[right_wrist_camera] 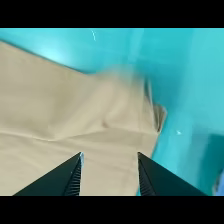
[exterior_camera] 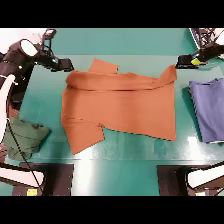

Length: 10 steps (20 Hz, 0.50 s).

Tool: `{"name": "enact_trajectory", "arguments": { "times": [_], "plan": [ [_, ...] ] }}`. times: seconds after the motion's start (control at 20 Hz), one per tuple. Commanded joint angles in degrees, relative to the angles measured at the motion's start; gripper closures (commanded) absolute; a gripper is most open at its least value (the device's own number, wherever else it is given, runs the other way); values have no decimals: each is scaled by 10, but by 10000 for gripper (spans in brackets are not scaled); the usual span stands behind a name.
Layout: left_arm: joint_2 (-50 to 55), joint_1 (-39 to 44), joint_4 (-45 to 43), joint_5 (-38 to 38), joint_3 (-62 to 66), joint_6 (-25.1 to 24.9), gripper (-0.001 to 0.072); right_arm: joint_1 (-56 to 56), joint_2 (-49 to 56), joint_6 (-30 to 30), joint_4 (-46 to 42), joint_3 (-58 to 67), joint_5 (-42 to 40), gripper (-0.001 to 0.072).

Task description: Fold the shirts.

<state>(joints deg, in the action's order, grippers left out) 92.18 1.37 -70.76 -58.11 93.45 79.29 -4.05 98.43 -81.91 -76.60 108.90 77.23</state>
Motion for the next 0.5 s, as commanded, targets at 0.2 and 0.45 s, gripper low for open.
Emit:
{"name": "enact_trajectory", "arguments": {
  "times": [0.2, 0.45],
  "plan": [
    [-71, -111, -4, -188, -18, -2, 178, 112, -97, 48, 216, -90, 83, 328],
    [-201, -127, 9, -174, -305, -18, 178, 153, -238, 104, 307, -351, 70, 345]
  ]
}}
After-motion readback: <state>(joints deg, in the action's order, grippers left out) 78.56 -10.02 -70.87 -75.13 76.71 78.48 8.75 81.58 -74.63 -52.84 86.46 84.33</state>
